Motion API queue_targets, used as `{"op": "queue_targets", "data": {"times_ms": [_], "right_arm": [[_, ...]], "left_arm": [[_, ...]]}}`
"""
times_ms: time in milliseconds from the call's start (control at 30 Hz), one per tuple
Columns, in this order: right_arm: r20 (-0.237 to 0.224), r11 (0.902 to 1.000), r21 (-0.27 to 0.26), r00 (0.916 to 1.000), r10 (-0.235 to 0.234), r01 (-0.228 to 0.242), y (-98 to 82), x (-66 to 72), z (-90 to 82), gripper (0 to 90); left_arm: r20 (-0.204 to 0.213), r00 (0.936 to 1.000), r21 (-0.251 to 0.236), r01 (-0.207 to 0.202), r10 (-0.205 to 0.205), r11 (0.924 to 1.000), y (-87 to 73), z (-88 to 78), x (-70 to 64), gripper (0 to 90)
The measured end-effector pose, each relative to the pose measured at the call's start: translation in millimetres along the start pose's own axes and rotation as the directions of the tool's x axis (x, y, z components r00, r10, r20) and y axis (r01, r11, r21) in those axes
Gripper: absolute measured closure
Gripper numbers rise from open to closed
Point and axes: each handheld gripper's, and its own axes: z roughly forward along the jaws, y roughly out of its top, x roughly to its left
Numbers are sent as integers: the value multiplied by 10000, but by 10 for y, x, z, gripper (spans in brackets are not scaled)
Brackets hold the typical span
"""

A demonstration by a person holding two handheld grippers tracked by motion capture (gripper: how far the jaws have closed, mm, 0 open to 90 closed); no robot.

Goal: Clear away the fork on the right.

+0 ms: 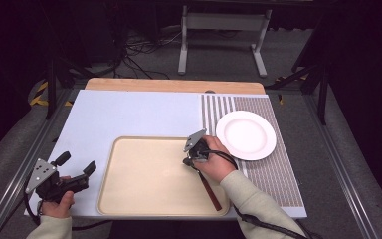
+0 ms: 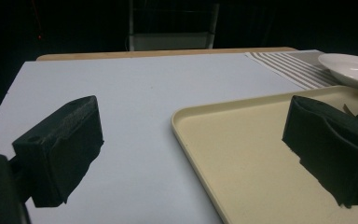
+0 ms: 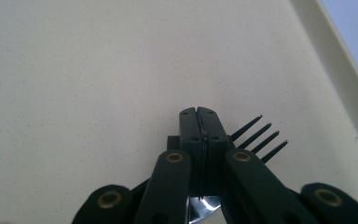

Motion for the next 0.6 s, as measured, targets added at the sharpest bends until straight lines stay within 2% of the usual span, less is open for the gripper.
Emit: {"op": "queue_targets", "data": {"times_ms": [333, 600], "right_arm": [[177, 10000, 3, 9998, -22, 22, 16, -4, 24, 900], [598, 9998, 222, 9982, -2, -11, 17, -36, 11, 900]], "left_arm": [[-6, 10000, 18, -44, 44, 10000, 1, 1, -2, 54], [5, 10000, 7, -18, 18, 10000, 0, -2, 1, 54]]}}
